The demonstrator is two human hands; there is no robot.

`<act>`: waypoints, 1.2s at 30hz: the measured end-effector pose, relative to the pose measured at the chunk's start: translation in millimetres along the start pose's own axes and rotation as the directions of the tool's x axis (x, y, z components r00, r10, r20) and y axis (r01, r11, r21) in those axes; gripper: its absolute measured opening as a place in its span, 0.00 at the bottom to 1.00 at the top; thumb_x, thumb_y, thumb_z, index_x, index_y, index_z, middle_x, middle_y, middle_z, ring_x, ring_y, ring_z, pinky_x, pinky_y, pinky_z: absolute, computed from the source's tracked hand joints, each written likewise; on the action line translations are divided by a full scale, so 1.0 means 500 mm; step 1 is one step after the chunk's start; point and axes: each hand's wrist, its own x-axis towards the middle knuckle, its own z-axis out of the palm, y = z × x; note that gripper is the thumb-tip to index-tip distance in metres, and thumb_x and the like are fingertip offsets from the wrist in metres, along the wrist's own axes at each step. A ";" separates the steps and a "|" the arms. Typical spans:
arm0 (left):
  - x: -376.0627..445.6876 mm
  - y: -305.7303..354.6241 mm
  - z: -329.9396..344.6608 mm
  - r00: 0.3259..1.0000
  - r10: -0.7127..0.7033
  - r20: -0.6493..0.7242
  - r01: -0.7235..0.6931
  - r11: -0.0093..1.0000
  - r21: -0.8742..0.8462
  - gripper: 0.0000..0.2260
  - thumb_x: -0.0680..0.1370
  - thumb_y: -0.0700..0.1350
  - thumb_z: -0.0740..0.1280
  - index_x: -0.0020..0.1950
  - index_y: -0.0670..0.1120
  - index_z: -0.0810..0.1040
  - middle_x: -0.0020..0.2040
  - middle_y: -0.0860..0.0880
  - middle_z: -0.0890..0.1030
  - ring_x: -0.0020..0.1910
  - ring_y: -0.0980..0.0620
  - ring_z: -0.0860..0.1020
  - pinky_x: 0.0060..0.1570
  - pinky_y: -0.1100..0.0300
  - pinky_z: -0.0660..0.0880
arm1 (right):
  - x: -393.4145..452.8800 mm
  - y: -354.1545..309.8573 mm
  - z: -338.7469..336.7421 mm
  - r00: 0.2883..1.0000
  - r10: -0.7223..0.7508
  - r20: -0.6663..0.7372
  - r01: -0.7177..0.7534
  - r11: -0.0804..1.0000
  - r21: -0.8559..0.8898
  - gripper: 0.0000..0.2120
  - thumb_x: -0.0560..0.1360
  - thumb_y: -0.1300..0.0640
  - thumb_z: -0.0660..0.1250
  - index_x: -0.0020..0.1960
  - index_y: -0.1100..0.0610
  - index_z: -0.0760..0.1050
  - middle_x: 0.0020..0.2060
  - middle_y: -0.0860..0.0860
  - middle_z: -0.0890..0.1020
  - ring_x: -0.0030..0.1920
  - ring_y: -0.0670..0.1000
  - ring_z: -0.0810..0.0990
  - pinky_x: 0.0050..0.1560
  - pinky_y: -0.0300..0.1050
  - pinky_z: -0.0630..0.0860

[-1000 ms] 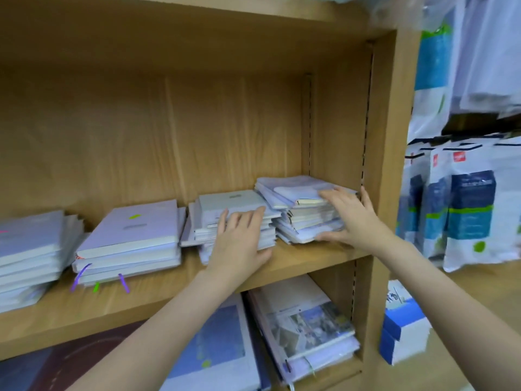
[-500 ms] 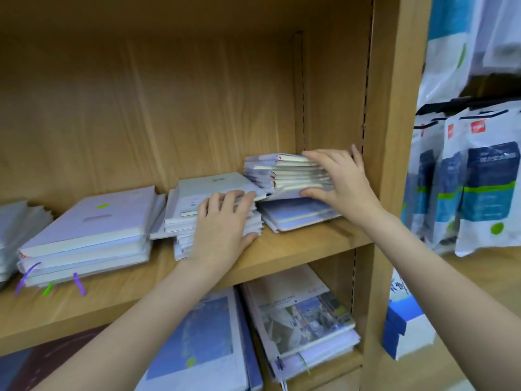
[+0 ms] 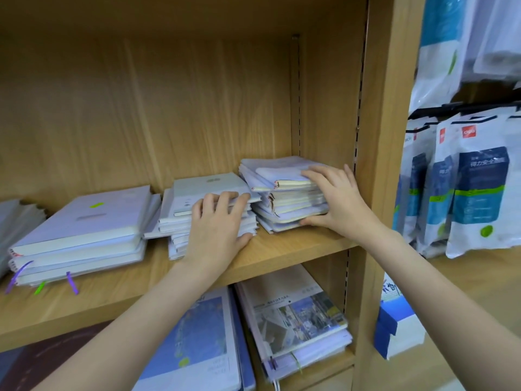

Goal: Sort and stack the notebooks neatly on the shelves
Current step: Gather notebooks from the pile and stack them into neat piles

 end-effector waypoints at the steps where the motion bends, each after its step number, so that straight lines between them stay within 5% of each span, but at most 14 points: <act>1: 0.000 0.000 0.000 1.000 -0.001 0.004 0.001 1.000 -0.002 0.32 0.57 0.51 0.80 0.59 0.45 0.77 0.52 0.45 0.79 0.47 0.41 0.76 0.49 0.48 0.73 | -0.003 0.000 -0.003 1.000 -0.006 0.022 0.006 1.000 0.008 0.45 0.60 0.46 0.79 0.72 0.56 0.64 0.69 0.56 0.66 0.71 0.57 0.61 0.72 0.55 0.42; 4: -0.001 -0.006 -0.002 1.000 0.003 0.013 -0.003 1.000 -0.009 0.33 0.57 0.51 0.80 0.60 0.45 0.77 0.52 0.45 0.79 0.46 0.42 0.76 0.49 0.48 0.73 | -0.023 0.000 -0.026 0.998 -0.009 0.055 0.007 0.999 0.039 0.47 0.62 0.49 0.79 0.74 0.55 0.59 0.73 0.57 0.59 0.72 0.55 0.56 0.72 0.51 0.51; 8: -0.006 -0.010 -0.005 1.000 0.009 0.013 -0.008 1.000 -0.014 0.34 0.57 0.50 0.80 0.61 0.45 0.77 0.53 0.46 0.79 0.47 0.43 0.76 0.50 0.48 0.73 | -0.065 -0.002 -0.043 0.982 -0.049 -0.185 0.055 0.998 0.024 0.34 0.63 0.55 0.78 0.65 0.62 0.69 0.60 0.59 0.72 0.61 0.53 0.67 0.61 0.42 0.68; 11: -0.006 -0.008 -0.007 1.000 0.005 0.026 -0.005 1.000 -0.015 0.34 0.57 0.50 0.80 0.61 0.45 0.77 0.53 0.46 0.79 0.47 0.43 0.76 0.50 0.47 0.72 | -0.083 -0.005 -0.026 0.997 -0.028 -0.077 0.032 0.998 0.047 0.26 0.65 0.53 0.77 0.59 0.60 0.73 0.54 0.54 0.76 0.55 0.52 0.73 0.50 0.51 0.78; 17: -0.007 -0.016 -0.016 0.999 0.034 0.038 -0.034 0.999 0.003 0.33 0.57 0.52 0.80 0.59 0.45 0.77 0.52 0.47 0.79 0.45 0.43 0.76 0.48 0.48 0.73 | -0.076 -0.010 0.011 1.000 0.007 -0.017 -0.006 0.999 0.031 0.21 0.66 0.55 0.77 0.55 0.60 0.76 0.51 0.53 0.78 0.52 0.54 0.76 0.46 0.42 0.73; 21: -0.004 -0.028 -0.022 0.996 0.084 0.026 -0.085 0.994 0.073 0.32 0.59 0.55 0.79 0.59 0.45 0.77 0.51 0.46 0.79 0.45 0.43 0.76 0.47 0.48 0.71 | -0.050 -0.019 0.018 0.997 -0.080 -0.008 0.078 0.990 -0.119 0.17 0.63 0.58 0.78 0.48 0.59 0.77 0.42 0.54 0.79 0.44 0.57 0.79 0.37 0.46 0.76; 24: -0.003 -0.040 -0.025 0.994 0.108 0.016 -0.109 0.989 0.096 0.31 0.59 0.55 0.78 0.58 0.46 0.76 0.51 0.47 0.79 0.46 0.43 0.77 0.49 0.50 0.65 | -0.036 -0.022 0.022 0.991 -0.130 -0.029 0.122 0.974 -0.192 0.17 0.59 0.59 0.79 0.41 0.59 0.75 0.37 0.53 0.77 0.38 0.55 0.78 0.28 0.40 0.70; 27: -0.003 -0.037 -0.030 0.996 0.054 0.067 -0.057 0.998 0.041 0.32 0.56 0.53 0.80 0.57 0.46 0.77 0.50 0.46 0.79 0.46 0.43 0.77 0.49 0.48 0.70 | -0.035 -0.020 0.024 0.978 -0.195 -0.070 0.169 0.946 -0.276 0.11 0.62 0.58 0.77 0.39 0.59 0.76 0.36 0.52 0.78 0.36 0.54 0.79 0.23 0.38 0.66; 31: 0.024 -0.018 -0.053 0.986 0.022 0.162 0.005 0.987 -0.161 0.27 0.64 0.52 0.77 0.61 0.49 0.75 0.54 0.50 0.76 0.55 0.45 0.72 0.56 0.49 0.65 | 0.008 -0.024 0.017 0.950 -0.205 -0.234 0.126 0.941 -0.313 0.11 0.72 0.54 0.60 0.41 0.60 0.77 0.39 0.53 0.79 0.39 0.54 0.79 0.22 0.41 0.71; 36: 0.080 -0.007 -0.051 0.992 -0.044 0.118 0.099 0.851 -0.515 0.20 0.71 0.50 0.72 0.61 0.56 0.72 0.58 0.59 0.72 0.57 0.56 0.63 0.53 0.60 0.59 | 0.075 -0.034 -0.003 0.912 -0.222 -0.344 0.108 0.941 -0.322 0.08 0.67 0.59 0.72 0.43 0.60 0.76 0.40 0.54 0.79 0.40 0.55 0.79 0.27 0.43 0.73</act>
